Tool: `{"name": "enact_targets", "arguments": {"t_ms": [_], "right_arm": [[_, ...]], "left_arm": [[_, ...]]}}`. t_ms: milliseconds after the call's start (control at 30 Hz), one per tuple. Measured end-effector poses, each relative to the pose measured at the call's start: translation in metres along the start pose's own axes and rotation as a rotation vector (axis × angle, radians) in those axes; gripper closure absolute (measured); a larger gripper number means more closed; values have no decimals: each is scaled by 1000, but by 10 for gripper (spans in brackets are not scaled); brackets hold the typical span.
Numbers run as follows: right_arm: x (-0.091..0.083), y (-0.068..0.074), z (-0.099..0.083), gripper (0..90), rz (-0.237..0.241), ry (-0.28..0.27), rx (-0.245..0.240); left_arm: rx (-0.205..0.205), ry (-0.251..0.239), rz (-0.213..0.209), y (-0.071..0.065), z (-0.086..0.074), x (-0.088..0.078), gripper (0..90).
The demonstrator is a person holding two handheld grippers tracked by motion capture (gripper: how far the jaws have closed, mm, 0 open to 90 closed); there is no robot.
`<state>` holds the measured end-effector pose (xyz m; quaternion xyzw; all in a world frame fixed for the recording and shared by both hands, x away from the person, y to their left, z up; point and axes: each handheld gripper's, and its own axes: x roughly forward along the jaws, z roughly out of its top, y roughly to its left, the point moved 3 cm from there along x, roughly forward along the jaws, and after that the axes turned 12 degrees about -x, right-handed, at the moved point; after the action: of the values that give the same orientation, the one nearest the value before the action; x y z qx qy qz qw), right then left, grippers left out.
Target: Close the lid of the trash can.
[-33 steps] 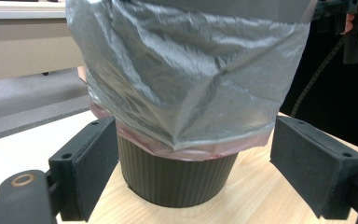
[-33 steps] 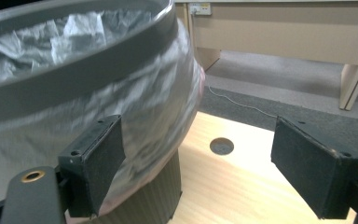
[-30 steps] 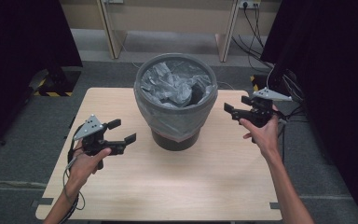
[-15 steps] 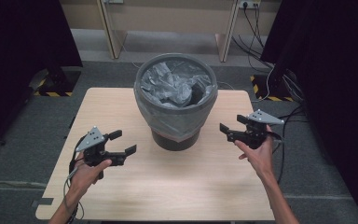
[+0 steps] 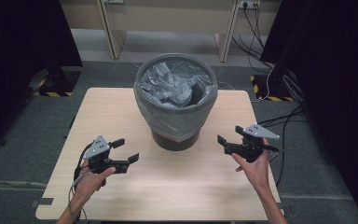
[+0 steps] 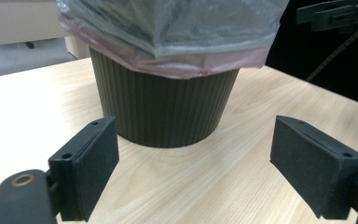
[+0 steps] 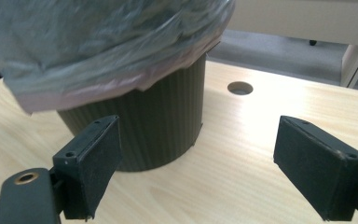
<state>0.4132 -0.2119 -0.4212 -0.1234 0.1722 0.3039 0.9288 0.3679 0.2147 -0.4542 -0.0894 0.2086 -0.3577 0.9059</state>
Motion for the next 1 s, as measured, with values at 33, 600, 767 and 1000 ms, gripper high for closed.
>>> {"name": "enact_targets", "arguments": {"t_ms": [33,600,767,1000], "right_arm": [[0,6,-6,157,-3,10,-15],[-3,38,-45,159,2,50,-35],[-2,42,-56,159,-3,65,-23],[-5,44,-69,161,5,87,-6]], "left_arm": [[-1,5,-3,0,-4,2,145],[12,68,7,3,-34,7,145],[22,93,18,5,-44,9,145],[30,133,33,10,-55,11,145]]}}
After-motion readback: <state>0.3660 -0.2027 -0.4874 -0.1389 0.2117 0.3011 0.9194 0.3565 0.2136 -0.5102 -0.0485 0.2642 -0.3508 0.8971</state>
